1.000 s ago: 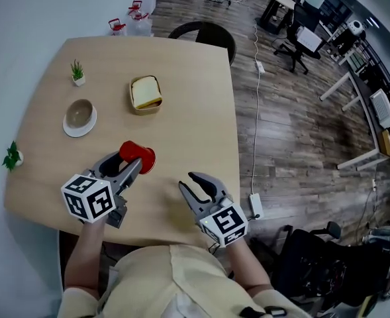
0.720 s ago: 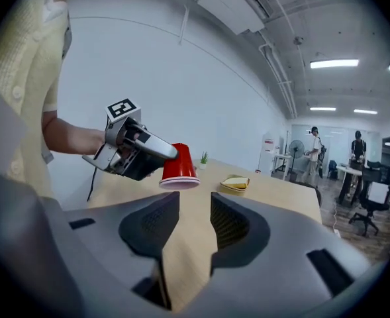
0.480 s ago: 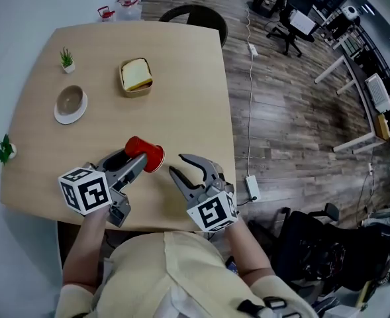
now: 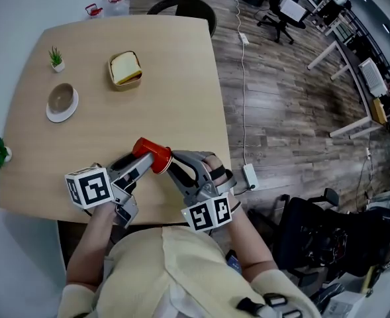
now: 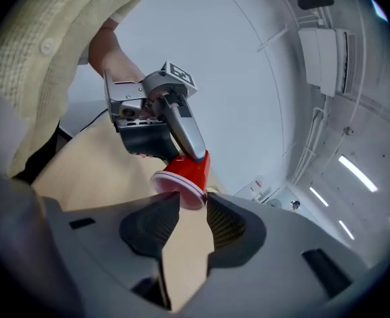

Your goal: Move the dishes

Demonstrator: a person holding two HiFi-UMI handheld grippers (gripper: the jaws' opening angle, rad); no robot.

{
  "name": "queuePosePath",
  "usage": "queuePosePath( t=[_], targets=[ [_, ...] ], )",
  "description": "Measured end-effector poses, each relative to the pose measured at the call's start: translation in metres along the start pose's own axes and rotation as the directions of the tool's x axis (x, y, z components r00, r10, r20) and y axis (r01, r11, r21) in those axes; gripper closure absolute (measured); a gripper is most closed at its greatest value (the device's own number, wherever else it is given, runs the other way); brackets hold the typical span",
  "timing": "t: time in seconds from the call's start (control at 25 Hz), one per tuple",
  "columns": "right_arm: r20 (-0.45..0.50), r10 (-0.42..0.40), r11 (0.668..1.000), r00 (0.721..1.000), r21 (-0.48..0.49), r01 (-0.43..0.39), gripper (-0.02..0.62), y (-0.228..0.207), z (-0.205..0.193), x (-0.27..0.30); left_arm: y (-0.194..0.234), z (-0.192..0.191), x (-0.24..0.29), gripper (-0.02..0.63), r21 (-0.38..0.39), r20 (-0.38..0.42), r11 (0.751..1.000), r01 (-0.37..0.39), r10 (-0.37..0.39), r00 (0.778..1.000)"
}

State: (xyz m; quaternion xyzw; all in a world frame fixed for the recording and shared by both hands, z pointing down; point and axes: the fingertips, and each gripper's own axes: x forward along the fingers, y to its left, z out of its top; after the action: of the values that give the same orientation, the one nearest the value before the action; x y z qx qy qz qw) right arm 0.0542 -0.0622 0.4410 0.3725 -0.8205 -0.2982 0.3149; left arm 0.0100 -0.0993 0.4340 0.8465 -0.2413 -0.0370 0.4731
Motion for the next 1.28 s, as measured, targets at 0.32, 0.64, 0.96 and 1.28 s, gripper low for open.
queuePosePath(
  t=[0.32, 0.64, 0.96, 1.28],
  targets=[
    [0.014, -0.061, 0.996, 0.998, -0.069, 0.062, 0.475, -0.01, 0.002, -0.01, -0.002, -0.014, 0.008, 0.374, -0.108, -0.033, 0.993, 0.04, -0.044, 0.999],
    [-0.014, -0.04, 0.988, 0.999, -0.153, 0.037, 0.538, -0.008, -0.003, -0.013, -0.001, -0.02, 0.015, 0.374, -0.197, -0.012, 0.977, 0.086, -0.091, 0.996],
    [-0.063, 0.032, 0.989, 0.997, -0.143, -0.041, 0.558, -0.01, -0.007, -0.009, -0.003, -0.014, 0.015, 0.36, -0.065, 0.021, 0.994, 0.092, -0.09, 0.996],
    [-0.09, 0.06, 0.99, 0.994, -0.12, -0.071, 0.56, -0.02, -0.009, -0.009, -0.004, -0.004, 0.005, 0.35, 0.071, 0.083, 0.996, 0.051, -0.057, 0.995]
  ],
)
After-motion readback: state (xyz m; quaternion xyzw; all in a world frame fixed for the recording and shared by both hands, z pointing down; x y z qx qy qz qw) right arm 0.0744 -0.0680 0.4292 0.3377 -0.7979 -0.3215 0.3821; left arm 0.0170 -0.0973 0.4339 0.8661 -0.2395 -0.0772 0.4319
